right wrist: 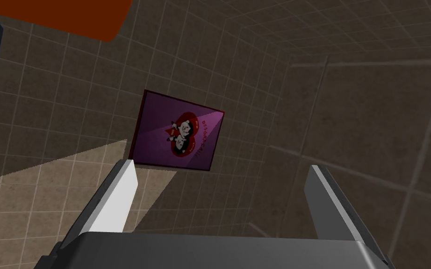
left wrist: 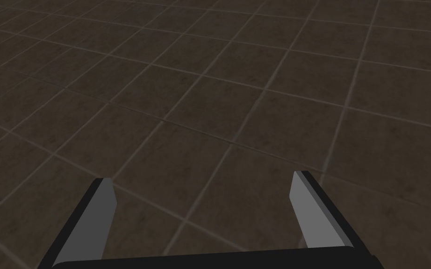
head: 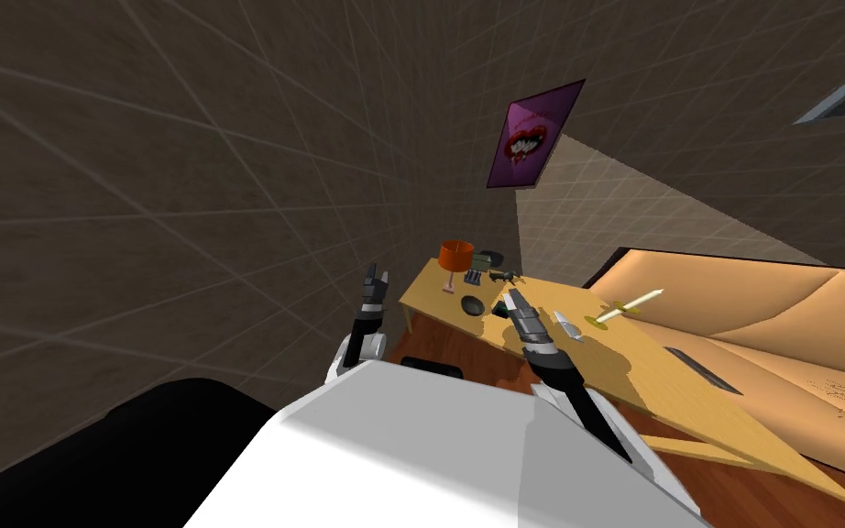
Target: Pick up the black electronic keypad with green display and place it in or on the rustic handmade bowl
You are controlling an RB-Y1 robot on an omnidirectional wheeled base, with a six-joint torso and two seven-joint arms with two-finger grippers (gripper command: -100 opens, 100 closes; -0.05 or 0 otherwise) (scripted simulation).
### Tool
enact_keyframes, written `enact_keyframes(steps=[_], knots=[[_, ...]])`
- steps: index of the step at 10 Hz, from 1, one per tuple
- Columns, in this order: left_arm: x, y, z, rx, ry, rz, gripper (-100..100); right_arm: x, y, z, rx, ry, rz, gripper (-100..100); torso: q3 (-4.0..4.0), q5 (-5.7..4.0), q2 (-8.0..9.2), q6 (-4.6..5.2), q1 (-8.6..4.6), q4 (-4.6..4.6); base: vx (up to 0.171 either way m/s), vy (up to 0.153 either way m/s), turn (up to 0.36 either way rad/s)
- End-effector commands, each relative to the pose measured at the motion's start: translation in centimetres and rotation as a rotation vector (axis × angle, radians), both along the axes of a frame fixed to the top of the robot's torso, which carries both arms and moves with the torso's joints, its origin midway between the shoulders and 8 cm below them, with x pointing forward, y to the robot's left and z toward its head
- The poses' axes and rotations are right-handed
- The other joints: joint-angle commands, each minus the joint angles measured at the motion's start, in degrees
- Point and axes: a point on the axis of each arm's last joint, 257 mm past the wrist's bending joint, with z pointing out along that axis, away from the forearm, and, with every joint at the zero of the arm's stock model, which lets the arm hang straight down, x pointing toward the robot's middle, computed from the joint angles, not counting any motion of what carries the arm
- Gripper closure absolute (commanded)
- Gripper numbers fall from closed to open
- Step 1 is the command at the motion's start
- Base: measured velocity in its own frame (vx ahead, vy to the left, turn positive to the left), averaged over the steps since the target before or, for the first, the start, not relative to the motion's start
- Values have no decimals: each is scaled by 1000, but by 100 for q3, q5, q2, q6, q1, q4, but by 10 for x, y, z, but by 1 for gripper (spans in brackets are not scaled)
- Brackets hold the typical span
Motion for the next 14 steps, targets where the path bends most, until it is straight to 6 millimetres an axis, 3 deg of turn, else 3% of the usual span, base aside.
enact_keyframes(steps=[1,9,14], knots=[[0,0,0,0,0,0,0,2,0,-1,-38,1,13,-100,0,0,0,0,0,0,24,26,106],[0,0,0,0,0,0,0,11,-2,-15,-195,21,65,-100,4,-3,7,1,-15,1,18,-3,125],[0,0,0,0,0,0,0,11,-2,-15,-195,21,65,-100,8,-1,13,3,-5,3,6,2,42]])
